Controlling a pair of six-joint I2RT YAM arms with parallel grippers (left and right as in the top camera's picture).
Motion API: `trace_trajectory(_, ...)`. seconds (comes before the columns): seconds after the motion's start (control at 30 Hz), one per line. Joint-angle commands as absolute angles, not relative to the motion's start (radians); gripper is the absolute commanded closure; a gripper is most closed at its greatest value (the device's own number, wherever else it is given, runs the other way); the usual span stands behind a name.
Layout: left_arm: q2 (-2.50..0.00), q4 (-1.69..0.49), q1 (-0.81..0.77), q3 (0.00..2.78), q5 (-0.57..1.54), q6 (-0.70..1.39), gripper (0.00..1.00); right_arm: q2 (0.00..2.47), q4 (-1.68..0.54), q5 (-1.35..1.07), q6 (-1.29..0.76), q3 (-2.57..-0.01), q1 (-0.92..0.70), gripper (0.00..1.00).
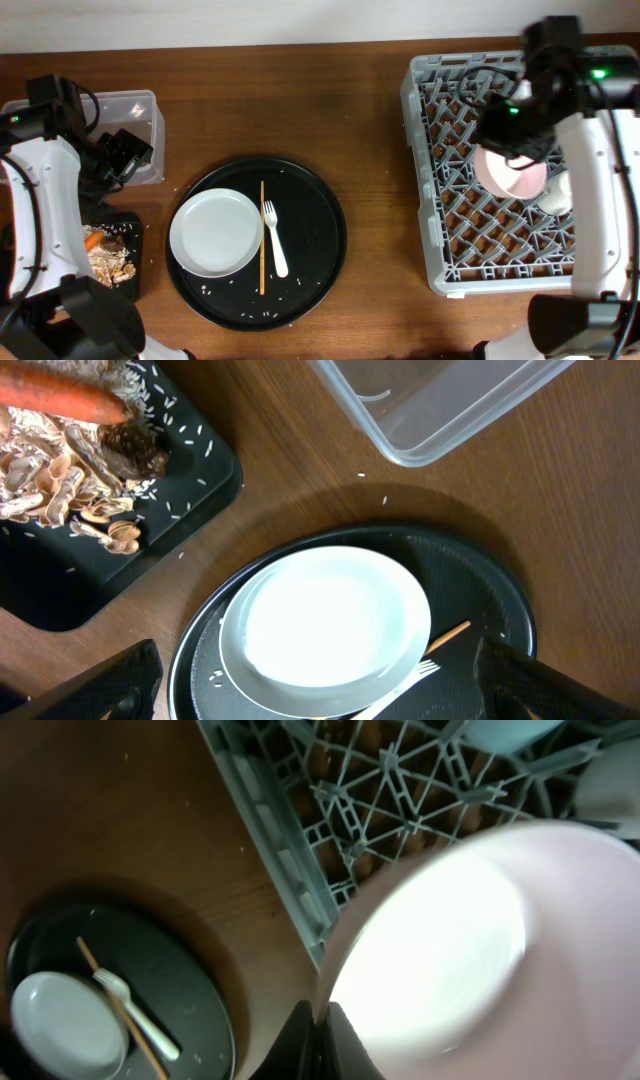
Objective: Sort waste into correct bins and load items into the dishwasher rack
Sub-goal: 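Carry the pink bowl to the rack and set it down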
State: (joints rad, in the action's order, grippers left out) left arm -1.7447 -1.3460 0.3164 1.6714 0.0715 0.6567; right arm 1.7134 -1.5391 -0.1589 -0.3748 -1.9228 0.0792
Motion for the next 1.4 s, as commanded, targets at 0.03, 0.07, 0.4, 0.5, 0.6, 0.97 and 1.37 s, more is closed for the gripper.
trace_trajectory(0.03,-1.737,-1.347,0.319,1.67,0.072,0.67,0.01,1.699,-1.475,-0.519,-0.131,-1.753,0.256,0.96)
trace_trajectory(0.07,-1.737,-1.347,0.319,1.67,0.072,0.67,0.01,1.699,-1.458,-0.601,-0.089,-1.709,0.302,0.96)
trace_trajectory(0.4,-1.737,-1.347,0.319,1.67,0.072,0.67,0.01,1.699,-1.465,-1.083,0.352,-1.512,0.563,0.96)
trace_trajectory(0.5,-1.737,-1.347,0.319,1.67,0.072,0.67,0.01,1.708,-1.456,-1.139,0.389,-1.46,0.563,0.96)
trace_trajectory(0.6,-1.737,-1.347,0.319,1.67,0.072,0.67,0.01,1.715,-1.439,-1.204,0.389,-1.42,0.562,0.96)
trace_trajectory(0.97,-1.737,-1.347,0.319,1.67,0.072,0.67,0.01,1.729,-1.351,-1.241,0.389,-1.311,0.562,0.96)
trace_trajectory(1.37,-1.737,-1.347,0.319,1.67,0.071,0.67,0.01,1.729,-1.336,-1.109,0.372,-1.312,0.564,0.96)
